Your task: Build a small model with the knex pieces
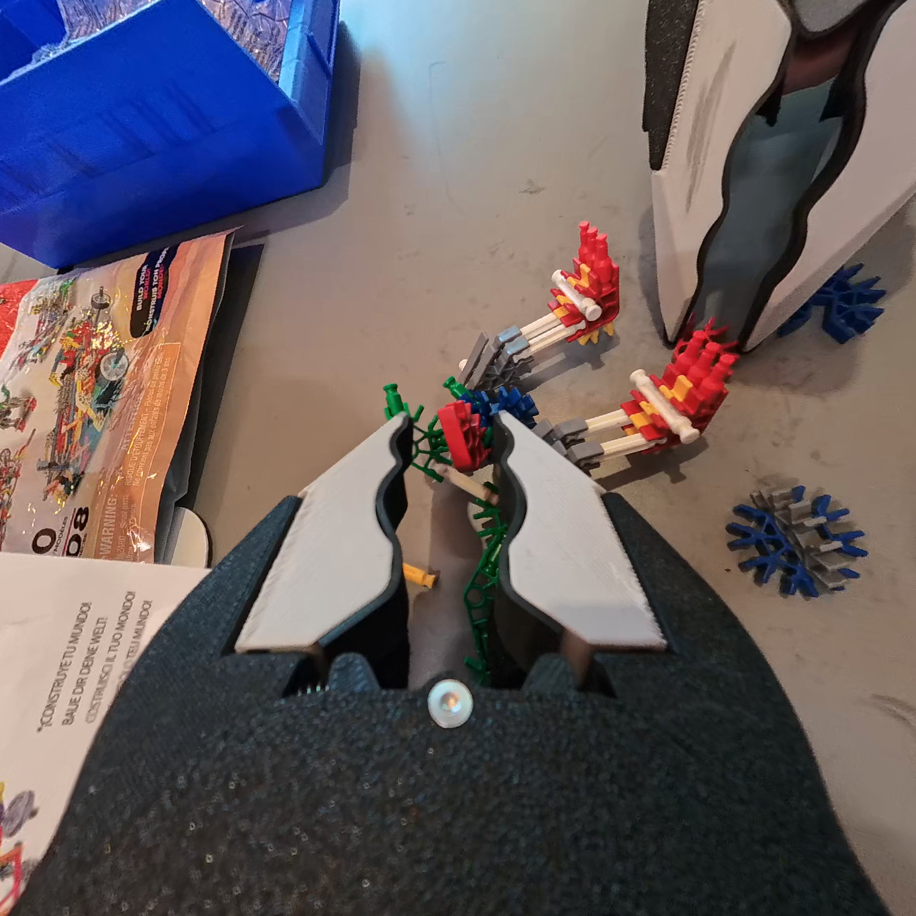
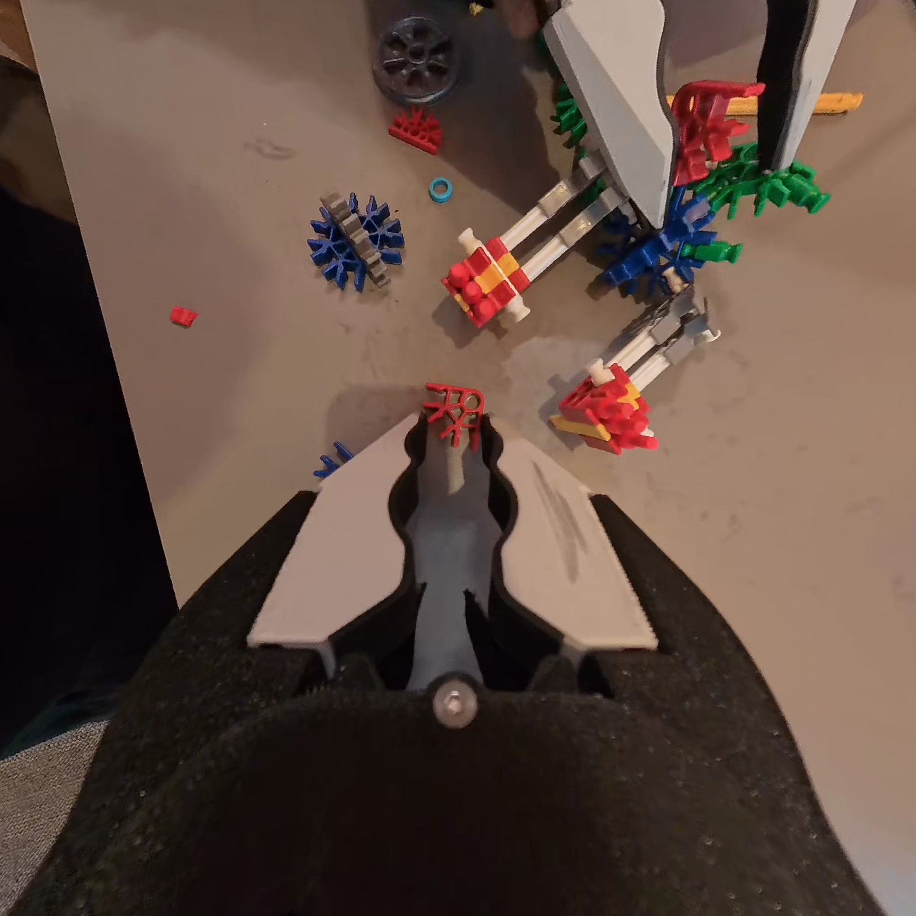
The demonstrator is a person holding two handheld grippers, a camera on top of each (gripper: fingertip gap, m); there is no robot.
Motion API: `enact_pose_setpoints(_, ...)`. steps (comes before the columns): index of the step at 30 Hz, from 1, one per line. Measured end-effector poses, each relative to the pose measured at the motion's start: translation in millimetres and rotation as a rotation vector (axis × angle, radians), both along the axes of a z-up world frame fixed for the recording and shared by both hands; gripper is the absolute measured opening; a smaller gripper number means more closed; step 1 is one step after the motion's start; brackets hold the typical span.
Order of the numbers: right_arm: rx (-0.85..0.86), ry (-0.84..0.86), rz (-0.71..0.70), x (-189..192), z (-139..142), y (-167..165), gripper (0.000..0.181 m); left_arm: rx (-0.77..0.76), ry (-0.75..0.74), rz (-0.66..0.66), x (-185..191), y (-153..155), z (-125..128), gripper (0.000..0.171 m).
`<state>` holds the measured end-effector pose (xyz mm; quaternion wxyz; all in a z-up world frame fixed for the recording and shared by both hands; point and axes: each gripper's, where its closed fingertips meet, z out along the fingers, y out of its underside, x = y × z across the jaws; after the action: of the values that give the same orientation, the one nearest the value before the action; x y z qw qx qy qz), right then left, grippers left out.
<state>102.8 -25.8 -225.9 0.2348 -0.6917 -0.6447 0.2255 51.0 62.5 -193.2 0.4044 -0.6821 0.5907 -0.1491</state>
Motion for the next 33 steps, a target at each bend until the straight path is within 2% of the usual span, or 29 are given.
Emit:
enact_pose_setpoints(4, -0.035, 0.078, 0.01, -2.8, 13.6, -2.5, 0.021, -0.002, -0.021, 0.005, -3.3, 1.5, 7.3, 0.042)
enact_pose_setpoints(8, 0.029, 0.222, -0.014, -7.6, 49.8, 17.9, 0.021, -0.026, -0.118, 0.0, -1.1, 3.2, 26.9, 0.042)
enact_pose_setpoints(12, 0.268, 0.307, -0.095, -11.2, 84.2, 68.8, 0.021, -0.118, -0.303, -0.048, 13.3, -0.5, 59.7, 0.041)
enact_pose_setpoints(15, 0.411, 0.342, -0.102, -20.2, 99.0, 90.6, 0.021, -0.208, -0.392, -0.08, 23.2, 0.1, 72.5, 0.037)
enact_pose_setpoints(19, 0.593, 0.331, -0.074, -30.3, 105.4, 100.7, 0.021, -0.295, -0.494, -0.084, 30.7, 3.5, 82.3, 0.029)
enact_pose_setpoints(25, 0.767, 0.355, -0.053, -37.6, 117.4, 112.6, 0.021, -0.334, -0.516, -0.062, 23.9, 18.1, 85.1, 0.011)
enact_pose_setpoints(28, 0.739, 0.367, -0.046, -38.9, 116.0, 120.1, 0.019, -0.307, -0.489, -0.051, 21.7, 27.0, 82.5, 0.005)
enact_pose_setpoints(33, 0.439, 0.433, -0.06, -34.2, 111.9, 127.7, 0.021, -0.241, -0.366, -0.042, 15.9, 32.4, 72.5, 0.005)
